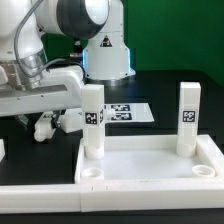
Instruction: Assemble desk
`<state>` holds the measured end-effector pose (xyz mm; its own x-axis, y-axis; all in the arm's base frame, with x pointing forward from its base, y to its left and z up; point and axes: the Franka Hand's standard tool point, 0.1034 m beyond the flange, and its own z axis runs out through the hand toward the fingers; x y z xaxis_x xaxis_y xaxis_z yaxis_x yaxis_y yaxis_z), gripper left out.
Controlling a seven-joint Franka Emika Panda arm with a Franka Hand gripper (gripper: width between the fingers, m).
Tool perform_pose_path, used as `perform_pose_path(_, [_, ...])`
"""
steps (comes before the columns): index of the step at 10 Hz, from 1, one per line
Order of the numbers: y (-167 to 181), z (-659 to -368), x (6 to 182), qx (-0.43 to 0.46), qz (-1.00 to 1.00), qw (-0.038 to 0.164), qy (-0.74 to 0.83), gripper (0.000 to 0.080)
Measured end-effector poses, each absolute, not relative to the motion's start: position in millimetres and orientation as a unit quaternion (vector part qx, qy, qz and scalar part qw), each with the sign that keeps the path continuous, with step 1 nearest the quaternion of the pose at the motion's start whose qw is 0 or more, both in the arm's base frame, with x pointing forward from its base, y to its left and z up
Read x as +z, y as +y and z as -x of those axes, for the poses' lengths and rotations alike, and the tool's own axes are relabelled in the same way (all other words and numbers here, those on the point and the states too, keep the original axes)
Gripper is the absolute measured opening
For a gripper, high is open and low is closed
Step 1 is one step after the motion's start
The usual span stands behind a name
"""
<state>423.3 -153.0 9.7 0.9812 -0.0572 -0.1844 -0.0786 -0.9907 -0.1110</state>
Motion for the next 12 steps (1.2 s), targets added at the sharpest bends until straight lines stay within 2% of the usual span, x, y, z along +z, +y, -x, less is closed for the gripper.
perform_pose_path(1, [-153.3, -423.8, 10.0, 0.090, 0.994, 0.059, 0.034, 0.0280])
perform_pose_path(5, [-172.6, -445.4, 30.0, 0.067, 0.960, 0.048, -0.269, 0.0284])
perform_pose_path(7, [-167.1, -448.8, 46.0, 0.048, 0.943, 0.035, -0.327, 0.0284])
perform_pose_path(9, [-172.0, -444.1, 39.8, 0.052, 0.920, 0.041, -0.387, 0.0284])
perform_pose_path(12, [-171.4, -442.2, 41.6, 0.048, 0.889, 0.045, -0.452, 0.0284])
